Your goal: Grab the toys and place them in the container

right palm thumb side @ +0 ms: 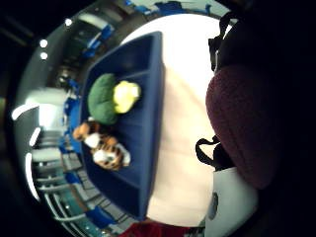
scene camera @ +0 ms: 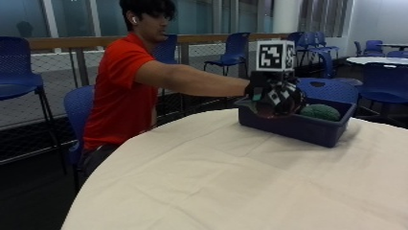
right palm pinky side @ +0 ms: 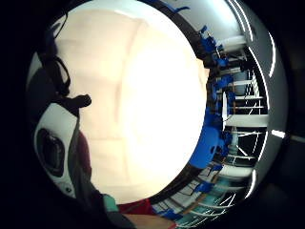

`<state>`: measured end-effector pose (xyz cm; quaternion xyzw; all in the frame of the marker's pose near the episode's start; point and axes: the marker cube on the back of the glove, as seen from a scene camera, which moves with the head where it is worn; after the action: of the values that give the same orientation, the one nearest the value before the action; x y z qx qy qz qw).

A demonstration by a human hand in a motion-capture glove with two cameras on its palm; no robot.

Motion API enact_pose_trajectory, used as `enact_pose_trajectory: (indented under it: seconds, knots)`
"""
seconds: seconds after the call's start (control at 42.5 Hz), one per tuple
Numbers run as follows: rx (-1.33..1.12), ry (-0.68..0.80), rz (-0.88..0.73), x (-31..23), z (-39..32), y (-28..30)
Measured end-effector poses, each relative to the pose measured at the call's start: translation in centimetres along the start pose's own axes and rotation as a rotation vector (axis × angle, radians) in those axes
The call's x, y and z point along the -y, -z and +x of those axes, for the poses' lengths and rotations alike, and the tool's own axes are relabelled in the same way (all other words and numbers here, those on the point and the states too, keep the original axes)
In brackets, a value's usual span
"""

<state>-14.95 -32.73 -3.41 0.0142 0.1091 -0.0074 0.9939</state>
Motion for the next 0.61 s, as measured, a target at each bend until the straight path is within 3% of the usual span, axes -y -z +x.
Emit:
enact_pose_trajectory:
  seconds: [0.259,0.376,0.611]
  knots:
    - [-0.025,0.189,0.094,-1.6,-7.6,8.7]
    - [0.108,0.242,0.084,-2.6,-12.2,11.2]
    - [0.046,0.32,0.098,-3.8,-16.8,11.8]
